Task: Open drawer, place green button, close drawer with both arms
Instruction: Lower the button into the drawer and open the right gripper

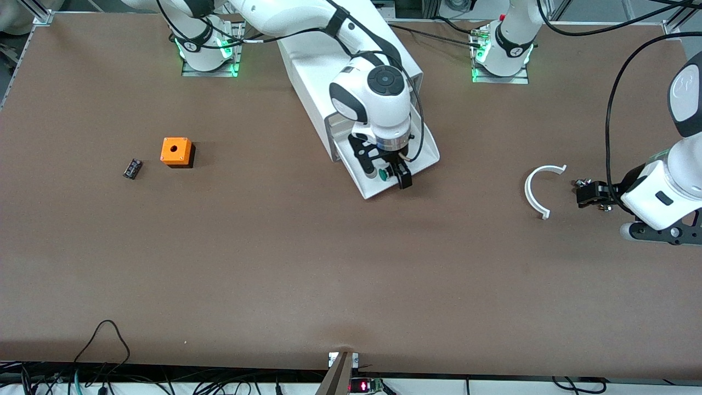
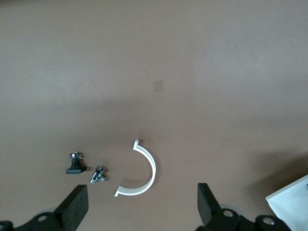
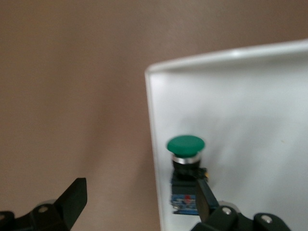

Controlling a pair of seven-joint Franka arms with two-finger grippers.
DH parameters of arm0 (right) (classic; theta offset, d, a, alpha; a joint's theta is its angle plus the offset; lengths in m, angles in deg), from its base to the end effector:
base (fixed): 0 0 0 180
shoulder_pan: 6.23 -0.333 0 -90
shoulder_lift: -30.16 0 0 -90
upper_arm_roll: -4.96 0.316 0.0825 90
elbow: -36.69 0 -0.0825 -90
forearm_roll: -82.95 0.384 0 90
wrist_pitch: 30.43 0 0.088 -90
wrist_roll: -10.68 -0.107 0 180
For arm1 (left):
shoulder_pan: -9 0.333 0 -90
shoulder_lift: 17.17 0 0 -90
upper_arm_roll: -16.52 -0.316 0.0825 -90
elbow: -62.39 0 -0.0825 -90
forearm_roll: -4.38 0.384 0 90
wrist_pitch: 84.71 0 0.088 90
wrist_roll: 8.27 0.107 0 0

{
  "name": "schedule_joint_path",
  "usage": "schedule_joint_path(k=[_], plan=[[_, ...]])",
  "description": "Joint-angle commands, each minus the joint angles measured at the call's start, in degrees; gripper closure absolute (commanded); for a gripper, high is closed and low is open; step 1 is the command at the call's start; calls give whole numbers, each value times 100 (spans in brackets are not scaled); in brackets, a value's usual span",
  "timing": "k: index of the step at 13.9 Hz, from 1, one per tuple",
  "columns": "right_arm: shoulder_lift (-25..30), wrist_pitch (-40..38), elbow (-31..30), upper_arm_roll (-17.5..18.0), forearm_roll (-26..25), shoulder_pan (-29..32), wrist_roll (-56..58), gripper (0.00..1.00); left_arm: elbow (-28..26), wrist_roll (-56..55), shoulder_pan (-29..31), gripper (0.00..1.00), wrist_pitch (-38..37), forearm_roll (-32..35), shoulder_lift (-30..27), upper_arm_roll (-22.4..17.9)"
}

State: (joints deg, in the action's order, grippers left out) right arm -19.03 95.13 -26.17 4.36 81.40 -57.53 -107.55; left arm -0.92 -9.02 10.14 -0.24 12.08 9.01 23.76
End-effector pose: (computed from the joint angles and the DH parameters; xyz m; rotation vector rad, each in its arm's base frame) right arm 0.4993 0.6129 0.3259 -2.4324 1.5953 -0.0786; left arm 0.6739 -0.0354 0.5538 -3.0539 0.1155 0.1226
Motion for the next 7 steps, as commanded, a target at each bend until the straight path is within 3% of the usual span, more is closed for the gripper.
schedule_joint_path(k=[1,7], plan=[[373,-84,-42,51,6,251,378,0,20,-13,1,0,-141,92,-104,32],[1006,-663,-59,86,15,884,872,0,-15,-4,9,0,-553,83,-130,32]])
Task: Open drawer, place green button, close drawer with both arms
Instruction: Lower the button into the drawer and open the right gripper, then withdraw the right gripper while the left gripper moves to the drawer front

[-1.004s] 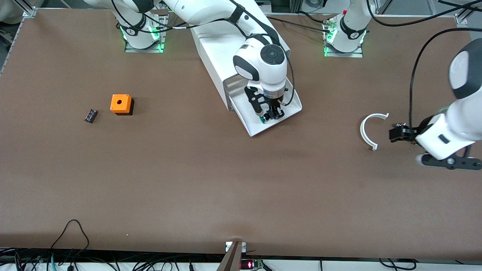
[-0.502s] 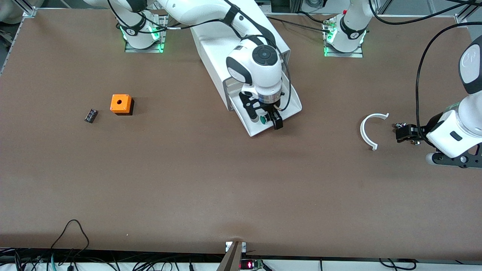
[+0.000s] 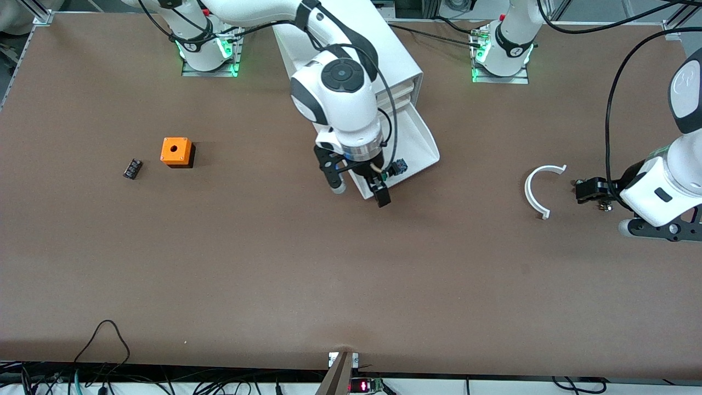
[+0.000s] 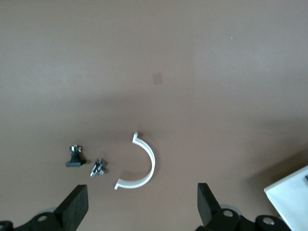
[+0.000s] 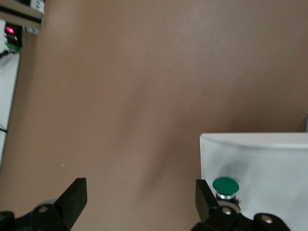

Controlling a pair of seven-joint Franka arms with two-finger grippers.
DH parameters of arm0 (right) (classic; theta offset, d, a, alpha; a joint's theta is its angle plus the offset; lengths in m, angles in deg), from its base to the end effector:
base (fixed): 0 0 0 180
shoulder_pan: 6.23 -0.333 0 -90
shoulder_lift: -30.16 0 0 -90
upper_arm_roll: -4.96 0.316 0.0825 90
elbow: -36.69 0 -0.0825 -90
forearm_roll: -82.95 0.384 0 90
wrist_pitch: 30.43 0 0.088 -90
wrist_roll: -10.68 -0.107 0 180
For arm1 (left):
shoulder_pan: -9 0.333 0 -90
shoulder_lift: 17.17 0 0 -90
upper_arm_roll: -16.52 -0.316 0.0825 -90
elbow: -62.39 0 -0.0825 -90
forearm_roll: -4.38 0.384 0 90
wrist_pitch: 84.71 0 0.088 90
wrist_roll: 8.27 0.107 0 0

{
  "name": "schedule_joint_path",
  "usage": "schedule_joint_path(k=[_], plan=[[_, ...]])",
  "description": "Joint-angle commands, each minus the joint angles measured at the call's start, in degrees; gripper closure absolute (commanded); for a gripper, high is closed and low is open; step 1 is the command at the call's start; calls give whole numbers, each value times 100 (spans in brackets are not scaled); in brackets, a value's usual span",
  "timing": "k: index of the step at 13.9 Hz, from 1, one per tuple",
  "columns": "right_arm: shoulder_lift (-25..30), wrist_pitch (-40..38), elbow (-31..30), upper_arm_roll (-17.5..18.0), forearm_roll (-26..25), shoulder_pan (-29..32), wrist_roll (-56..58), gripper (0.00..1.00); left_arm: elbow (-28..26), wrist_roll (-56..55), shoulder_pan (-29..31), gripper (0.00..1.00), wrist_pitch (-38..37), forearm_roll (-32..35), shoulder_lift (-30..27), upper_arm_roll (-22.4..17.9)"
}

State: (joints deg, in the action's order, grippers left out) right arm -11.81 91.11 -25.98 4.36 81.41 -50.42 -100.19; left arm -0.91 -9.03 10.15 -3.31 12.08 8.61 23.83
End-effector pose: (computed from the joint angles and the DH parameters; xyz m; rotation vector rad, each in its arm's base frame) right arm 0.5642 0.5391 0.4188 -2.3904 1.5659 -0.1379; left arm 0.6662 -0.0351 0.5545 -3.0478 0.1127 0.1931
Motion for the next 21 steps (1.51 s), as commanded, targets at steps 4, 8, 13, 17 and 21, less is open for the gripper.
schedule_joint_path(k=[4,8,13,17,21], plan=[[532,-974,-78,95,197,665,1310,0,-103,110,35,0,-405,-83,-108,42],[865,-1509,-166,112,401,1341,2945,0,-850,-46,-227,2,-380,-612,-171,60],[1524,-1931,-807,1008,401,2914,5501,0,-2061,-1829,-791,6,1312,-873,-82,121],[2042,-2284,-1306,1062,340,3618,7338,0,-3256,-3233,-976,5,3359,-1077,-64,410],[2841,-2214,-2290,1053,24,4032,8685,0,-3997,-4150,-1318,4,4507,-1077,32,570]])
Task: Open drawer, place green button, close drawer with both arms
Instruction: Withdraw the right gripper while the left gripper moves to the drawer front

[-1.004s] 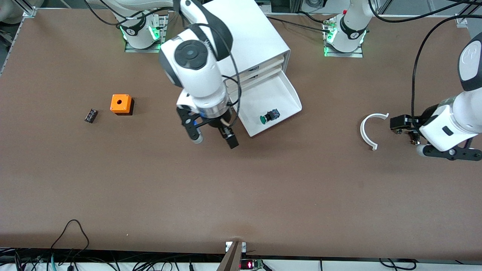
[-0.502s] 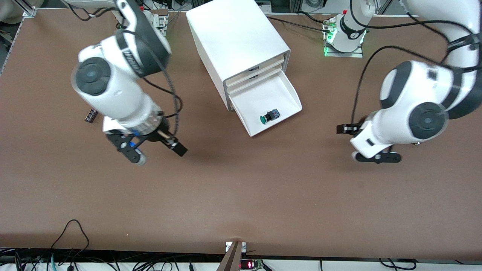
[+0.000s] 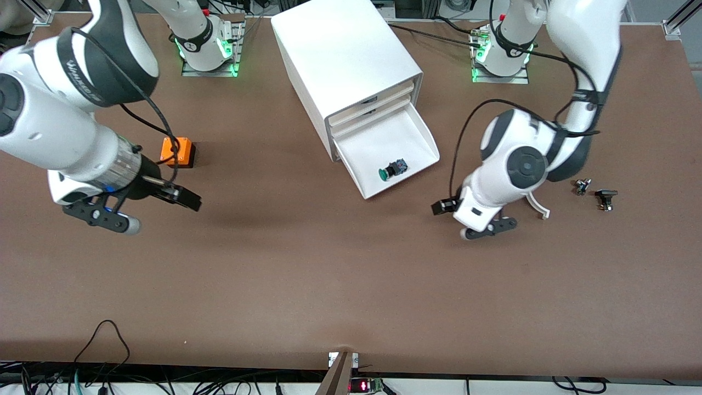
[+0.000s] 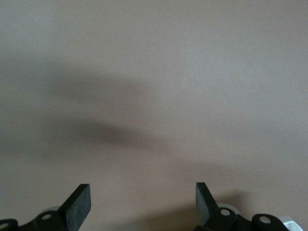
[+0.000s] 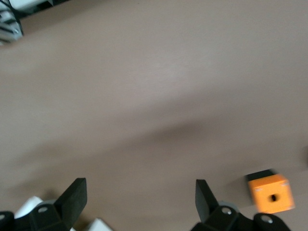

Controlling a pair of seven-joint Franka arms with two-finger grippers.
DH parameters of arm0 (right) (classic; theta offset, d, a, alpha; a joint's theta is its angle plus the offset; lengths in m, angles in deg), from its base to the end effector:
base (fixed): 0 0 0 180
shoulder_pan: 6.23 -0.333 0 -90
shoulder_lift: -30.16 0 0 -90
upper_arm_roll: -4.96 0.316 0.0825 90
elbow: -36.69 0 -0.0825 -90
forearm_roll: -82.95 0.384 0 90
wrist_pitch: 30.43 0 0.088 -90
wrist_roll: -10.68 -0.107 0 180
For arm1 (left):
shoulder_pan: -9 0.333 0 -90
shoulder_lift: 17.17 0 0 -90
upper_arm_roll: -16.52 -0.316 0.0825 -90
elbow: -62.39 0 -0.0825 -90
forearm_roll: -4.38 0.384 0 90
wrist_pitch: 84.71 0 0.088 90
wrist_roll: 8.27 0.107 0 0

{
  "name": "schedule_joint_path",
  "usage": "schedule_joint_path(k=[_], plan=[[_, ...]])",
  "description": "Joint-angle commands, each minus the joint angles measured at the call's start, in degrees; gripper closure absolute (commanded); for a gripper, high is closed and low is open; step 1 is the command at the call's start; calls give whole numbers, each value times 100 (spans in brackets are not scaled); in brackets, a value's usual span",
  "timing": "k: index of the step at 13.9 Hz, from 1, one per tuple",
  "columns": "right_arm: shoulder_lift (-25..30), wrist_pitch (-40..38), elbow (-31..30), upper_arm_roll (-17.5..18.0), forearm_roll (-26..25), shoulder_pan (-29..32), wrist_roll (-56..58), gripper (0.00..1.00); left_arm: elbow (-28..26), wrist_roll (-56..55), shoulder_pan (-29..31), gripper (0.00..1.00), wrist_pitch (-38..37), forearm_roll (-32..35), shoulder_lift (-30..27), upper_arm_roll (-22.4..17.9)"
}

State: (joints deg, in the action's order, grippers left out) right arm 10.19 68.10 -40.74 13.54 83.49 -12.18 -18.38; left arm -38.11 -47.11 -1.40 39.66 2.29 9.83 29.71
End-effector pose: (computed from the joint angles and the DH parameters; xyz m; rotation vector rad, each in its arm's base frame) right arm 0.6487 0.1525 0.5311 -3.0501 0.4055 0.0007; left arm 0.6041 -0.2512 0.3045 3.0088 0.4694 -0.1624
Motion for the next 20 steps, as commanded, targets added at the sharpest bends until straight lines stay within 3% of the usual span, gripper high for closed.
schedule_joint_path(k=[1,3,6,9,16,20], plan=[[817,131,-1026,135,-273,252,742,0,-286,-621,-286,4,219,-99,-11,-27],[1108,184,-1343,65,-361,279,1199,0,-295,-896,-453,4,315,-90,173,-27],[1494,228,-1686,-233,-361,227,1701,0,-724,-1142,-629,4,1087,-90,288,-18],[1742,228,-1845,-304,-353,252,1913,0,-892,-1143,-630,4,1020,-90,271,-1],[2181,149,-2038,-313,-300,411,2185,0,-1235,-1467,-559,4,993,-108,279,737],[2138,52,-2030,-331,-238,402,2247,0,-1262,-1389,-524,4,713,-371,271,1027]])
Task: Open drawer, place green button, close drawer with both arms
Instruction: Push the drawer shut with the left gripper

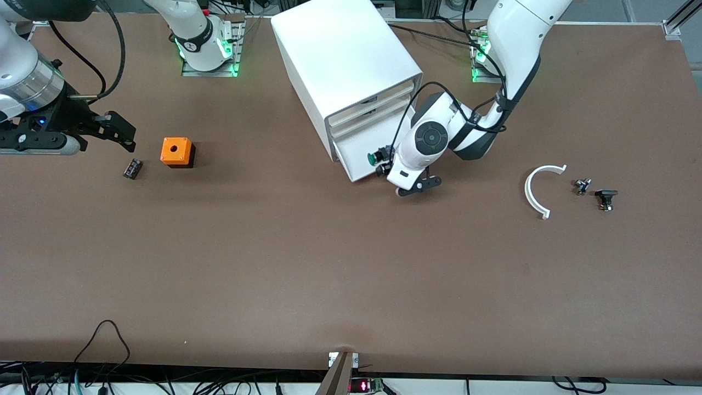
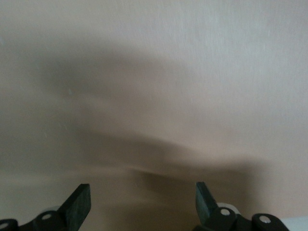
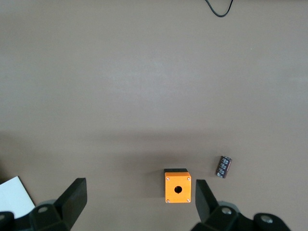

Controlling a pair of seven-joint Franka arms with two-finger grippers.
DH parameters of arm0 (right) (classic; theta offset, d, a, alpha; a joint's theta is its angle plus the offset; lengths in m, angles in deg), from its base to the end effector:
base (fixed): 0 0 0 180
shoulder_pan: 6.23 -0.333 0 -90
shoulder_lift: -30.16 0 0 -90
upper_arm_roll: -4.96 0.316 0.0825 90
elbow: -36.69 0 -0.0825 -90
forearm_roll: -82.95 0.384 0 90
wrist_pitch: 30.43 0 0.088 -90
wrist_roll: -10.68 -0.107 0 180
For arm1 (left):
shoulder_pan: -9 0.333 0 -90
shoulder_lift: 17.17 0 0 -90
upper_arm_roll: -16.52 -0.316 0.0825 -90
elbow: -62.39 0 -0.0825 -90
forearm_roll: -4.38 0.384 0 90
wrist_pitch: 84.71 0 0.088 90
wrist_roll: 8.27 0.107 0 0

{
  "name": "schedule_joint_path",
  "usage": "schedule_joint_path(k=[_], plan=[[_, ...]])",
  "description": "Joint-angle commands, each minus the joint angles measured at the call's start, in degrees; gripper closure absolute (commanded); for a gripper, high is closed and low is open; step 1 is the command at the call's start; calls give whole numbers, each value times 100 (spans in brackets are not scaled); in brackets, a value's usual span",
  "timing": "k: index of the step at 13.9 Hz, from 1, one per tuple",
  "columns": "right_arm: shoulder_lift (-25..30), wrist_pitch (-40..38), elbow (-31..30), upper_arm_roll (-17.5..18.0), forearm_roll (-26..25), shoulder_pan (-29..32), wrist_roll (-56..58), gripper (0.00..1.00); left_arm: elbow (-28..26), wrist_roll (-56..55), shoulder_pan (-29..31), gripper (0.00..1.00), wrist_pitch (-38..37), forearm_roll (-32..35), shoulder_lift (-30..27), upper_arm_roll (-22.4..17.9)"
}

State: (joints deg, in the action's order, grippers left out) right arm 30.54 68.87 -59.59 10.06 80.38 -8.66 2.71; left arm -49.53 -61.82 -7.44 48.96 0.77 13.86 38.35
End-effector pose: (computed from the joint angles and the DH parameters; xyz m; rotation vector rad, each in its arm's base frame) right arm 0.5607 0.0701 0.5906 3.1033 -0.0027 0.1007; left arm 0.4783 -0.3712 0.2068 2.9950 0.5311 -0.3983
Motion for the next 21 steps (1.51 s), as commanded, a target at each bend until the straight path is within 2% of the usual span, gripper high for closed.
schedule_joint_path(k=[1,3,7,13,21], plan=[[94,-33,-137,17,73,41,130,0,-111,82,88,4,-358,-228,-132,242],[94,-16,-119,26,73,41,129,0,-111,82,149,3,-561,-254,-124,400],[94,2,-101,35,108,41,138,0,-111,187,238,3,-623,-789,-89,672],[111,55,-92,44,151,41,147,0,-111,513,211,1,-895,-1440,8,682],[120,2,-13,9,319,41,138,0,-93,504,159,1,-957,-1564,34,682]])
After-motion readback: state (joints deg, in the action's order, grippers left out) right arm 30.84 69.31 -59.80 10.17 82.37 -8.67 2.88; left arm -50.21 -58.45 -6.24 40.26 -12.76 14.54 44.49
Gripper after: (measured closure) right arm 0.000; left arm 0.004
